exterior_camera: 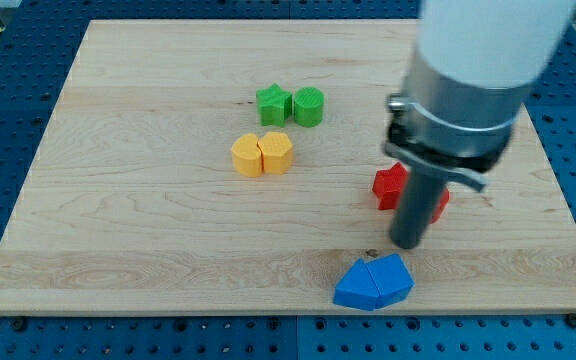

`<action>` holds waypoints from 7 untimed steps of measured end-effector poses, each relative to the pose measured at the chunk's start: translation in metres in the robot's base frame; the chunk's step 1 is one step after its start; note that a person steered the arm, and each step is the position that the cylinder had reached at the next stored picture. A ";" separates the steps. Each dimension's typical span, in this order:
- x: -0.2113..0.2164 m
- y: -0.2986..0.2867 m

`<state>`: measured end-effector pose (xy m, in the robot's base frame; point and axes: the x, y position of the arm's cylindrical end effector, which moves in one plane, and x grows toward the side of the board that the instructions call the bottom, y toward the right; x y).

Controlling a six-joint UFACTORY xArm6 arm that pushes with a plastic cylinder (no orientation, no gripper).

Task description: Place blue blocks parallel to the red blocks

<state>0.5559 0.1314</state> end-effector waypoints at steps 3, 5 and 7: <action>0.020 0.044; 0.038 0.024; 0.063 0.020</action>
